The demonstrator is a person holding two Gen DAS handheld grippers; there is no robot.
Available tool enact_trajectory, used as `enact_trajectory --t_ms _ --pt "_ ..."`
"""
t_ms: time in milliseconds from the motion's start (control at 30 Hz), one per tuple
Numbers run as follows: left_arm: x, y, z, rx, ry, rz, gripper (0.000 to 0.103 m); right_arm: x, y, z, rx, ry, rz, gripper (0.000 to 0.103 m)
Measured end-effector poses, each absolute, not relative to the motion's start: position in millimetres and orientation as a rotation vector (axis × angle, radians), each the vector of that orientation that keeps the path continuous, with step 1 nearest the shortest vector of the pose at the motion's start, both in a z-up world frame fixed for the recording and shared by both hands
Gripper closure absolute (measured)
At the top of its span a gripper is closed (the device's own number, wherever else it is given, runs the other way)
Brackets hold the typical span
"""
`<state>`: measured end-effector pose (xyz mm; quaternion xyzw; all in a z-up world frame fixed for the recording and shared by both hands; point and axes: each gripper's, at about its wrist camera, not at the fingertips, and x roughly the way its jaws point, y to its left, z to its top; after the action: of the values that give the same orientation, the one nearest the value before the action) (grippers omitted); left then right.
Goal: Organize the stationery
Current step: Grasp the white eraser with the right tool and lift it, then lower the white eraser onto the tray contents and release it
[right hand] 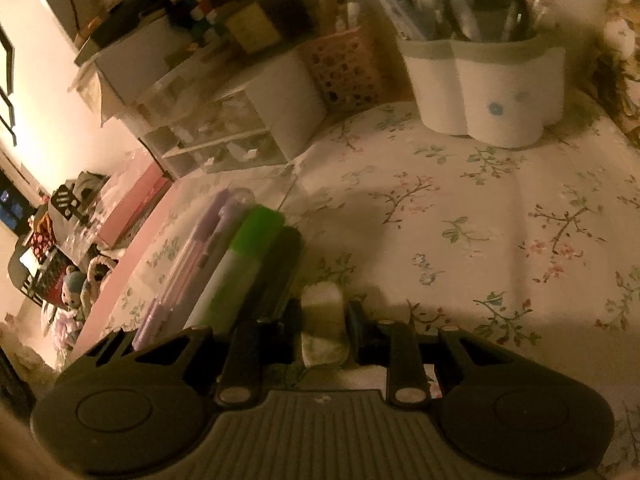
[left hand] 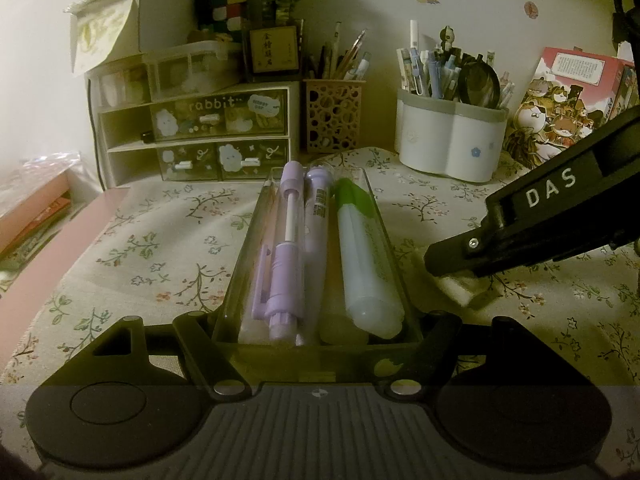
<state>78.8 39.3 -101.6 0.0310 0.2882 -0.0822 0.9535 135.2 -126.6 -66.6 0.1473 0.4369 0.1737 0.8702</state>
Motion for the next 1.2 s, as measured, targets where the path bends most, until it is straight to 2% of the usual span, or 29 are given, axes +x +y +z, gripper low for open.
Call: enact_trajectory --t_ms 633,1200 --pt "79 39 -102 0.063 0.585 -0.167 0.03 130 -162 -63 0.449 0.918 0.275 0.074" --pt "79 39 -102 0.064 0.585 -0.168 0.03 121 -152 -33 0.406 0.841 0.278 0.074"
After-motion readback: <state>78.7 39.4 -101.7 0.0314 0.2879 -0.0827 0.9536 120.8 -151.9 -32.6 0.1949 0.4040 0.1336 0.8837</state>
